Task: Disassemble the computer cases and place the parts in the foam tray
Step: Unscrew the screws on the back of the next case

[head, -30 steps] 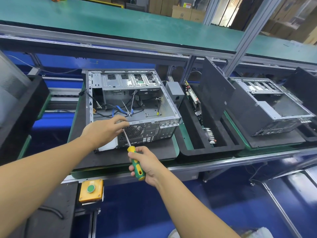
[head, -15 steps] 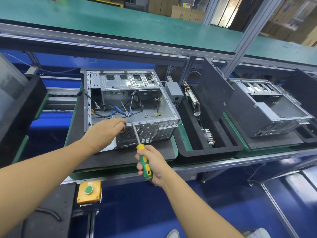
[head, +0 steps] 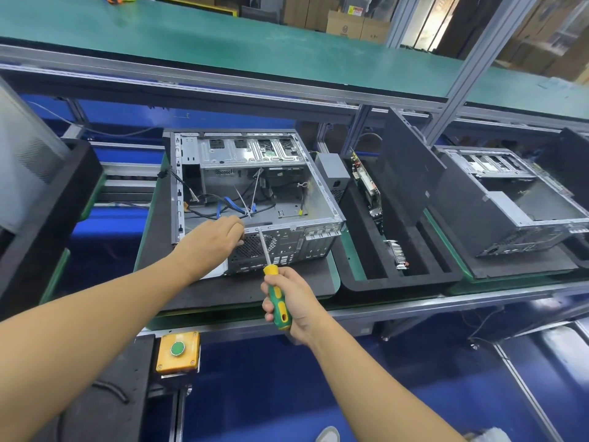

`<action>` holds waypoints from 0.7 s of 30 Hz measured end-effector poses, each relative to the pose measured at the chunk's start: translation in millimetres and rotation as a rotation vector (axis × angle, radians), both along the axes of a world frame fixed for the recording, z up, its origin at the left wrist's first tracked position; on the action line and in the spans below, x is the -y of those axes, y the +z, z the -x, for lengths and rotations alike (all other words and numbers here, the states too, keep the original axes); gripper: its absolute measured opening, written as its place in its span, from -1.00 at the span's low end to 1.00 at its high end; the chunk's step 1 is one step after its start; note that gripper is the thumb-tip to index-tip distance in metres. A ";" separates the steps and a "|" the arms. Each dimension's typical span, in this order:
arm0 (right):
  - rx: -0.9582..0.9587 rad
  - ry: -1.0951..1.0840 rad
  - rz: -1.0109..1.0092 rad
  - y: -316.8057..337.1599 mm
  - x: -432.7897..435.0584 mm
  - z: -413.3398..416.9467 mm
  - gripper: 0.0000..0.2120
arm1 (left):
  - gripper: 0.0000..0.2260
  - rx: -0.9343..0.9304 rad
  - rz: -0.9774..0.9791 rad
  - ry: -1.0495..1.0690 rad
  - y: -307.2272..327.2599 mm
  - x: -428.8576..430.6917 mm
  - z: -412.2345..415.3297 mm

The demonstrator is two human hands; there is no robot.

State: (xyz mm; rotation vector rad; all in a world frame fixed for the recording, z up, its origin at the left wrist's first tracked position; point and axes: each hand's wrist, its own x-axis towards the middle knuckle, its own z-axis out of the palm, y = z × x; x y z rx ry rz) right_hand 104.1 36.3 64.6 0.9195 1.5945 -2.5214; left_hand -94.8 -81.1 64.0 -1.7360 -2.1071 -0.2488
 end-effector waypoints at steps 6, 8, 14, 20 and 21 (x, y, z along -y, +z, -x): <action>-0.015 -0.022 -0.021 2.5 1.7 6.9 -0.85 | -0.91 -0.023 -0.007 -0.047 -4.7 1.6 7.7; -0.021 -0.038 -0.036 2.4 3.8 11.0 -0.85 | -0.92 0.005 -0.006 -0.053 -5.2 1.8 8.5; 0.022 -0.153 -0.181 6.1 19.2 46.9 -0.88 | -0.82 0.314 -0.124 -0.005 1.4 1.2 1.8; 0.094 -0.305 -0.156 1.3 30.8 79.6 -0.84 | -0.82 0.447 -0.146 0.075 0.9 2.3 -0.2; 0.102 -0.325 -0.175 -0.3 30.8 82.7 -0.85 | -0.82 0.453 -0.149 0.083 0.5 2.5 -0.2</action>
